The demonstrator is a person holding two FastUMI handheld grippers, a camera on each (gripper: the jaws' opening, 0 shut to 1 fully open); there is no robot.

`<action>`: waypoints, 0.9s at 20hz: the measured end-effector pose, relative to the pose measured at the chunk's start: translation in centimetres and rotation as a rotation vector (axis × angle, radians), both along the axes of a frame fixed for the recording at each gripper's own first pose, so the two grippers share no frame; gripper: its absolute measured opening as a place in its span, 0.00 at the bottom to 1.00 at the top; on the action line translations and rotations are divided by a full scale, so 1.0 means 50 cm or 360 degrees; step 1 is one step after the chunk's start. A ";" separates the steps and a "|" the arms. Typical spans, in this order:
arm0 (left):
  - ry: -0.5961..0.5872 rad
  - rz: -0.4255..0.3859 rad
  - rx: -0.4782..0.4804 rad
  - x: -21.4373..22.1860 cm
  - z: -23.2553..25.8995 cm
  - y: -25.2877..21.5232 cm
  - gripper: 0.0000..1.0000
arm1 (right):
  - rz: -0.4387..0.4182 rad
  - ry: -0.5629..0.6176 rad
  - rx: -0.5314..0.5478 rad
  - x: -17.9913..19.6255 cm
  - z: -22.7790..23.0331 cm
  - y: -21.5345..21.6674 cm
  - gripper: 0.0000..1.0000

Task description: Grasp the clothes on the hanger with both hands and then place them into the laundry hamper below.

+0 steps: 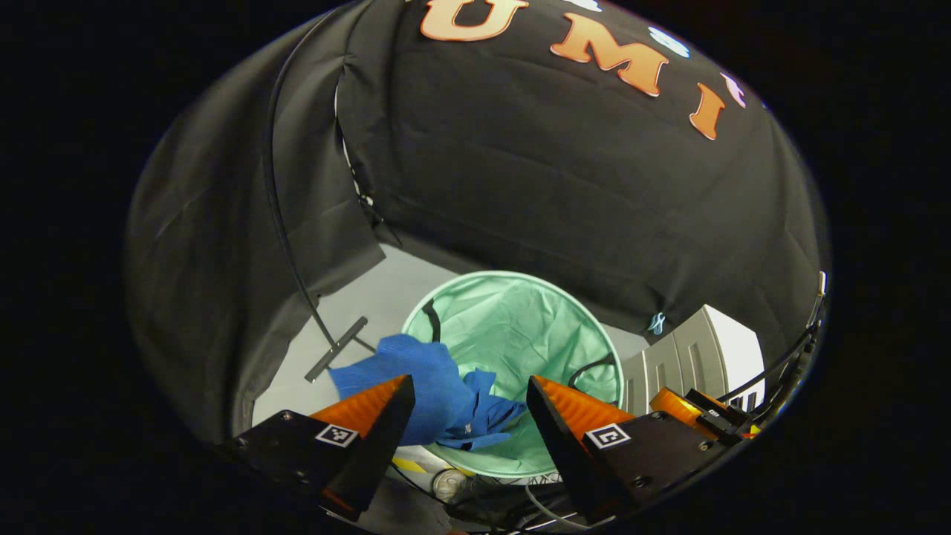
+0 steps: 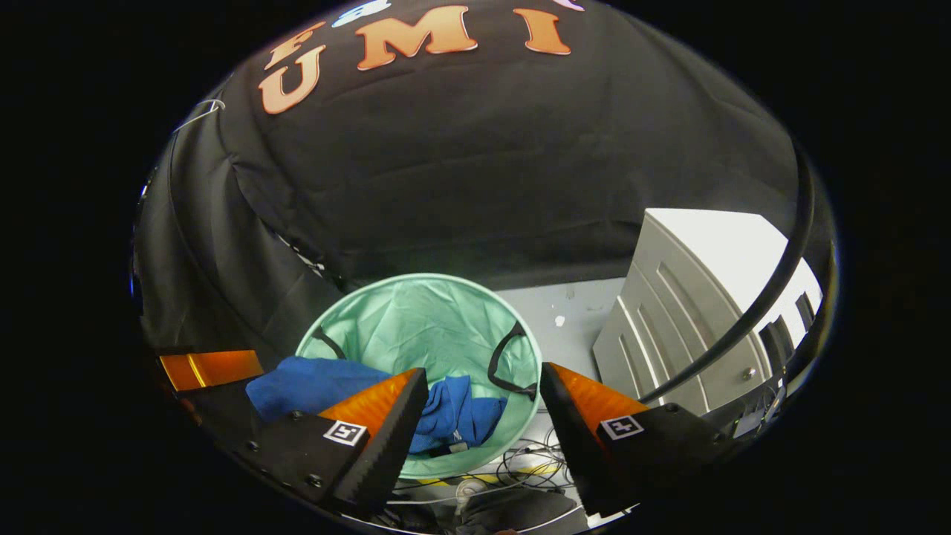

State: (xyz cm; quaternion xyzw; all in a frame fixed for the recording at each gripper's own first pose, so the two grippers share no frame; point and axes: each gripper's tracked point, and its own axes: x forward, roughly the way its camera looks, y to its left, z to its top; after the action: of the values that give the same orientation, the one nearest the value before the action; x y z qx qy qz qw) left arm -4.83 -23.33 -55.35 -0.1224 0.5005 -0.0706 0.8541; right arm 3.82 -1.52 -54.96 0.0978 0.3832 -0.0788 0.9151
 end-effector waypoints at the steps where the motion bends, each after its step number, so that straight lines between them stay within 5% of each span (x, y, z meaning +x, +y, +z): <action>1: -0.0050 -0.0001 -0.0001 0.010 0.028 0.005 0.96 | -0.0016 -0.0058 -0.0006 0.007 0.032 -0.009 0.99; 8: -0.0395 0.0082 -0.0110 0.069 0.244 0.024 0.96 | -0.0047 -0.0418 0.0007 0.017 0.268 -0.045 0.98; 18: -0.0958 0.0071 -0.0049 0.104 0.540 0.077 0.95 | 0.0016 -0.0829 -0.0209 -0.021 0.559 -0.058 0.98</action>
State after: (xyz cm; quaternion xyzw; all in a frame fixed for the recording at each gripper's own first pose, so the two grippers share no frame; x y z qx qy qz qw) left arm 0.38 -19.48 -28.34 -0.1198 0.2208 -0.0923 0.9635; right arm 2.75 -4.40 -26.99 0.0533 0.1295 -0.0712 0.9876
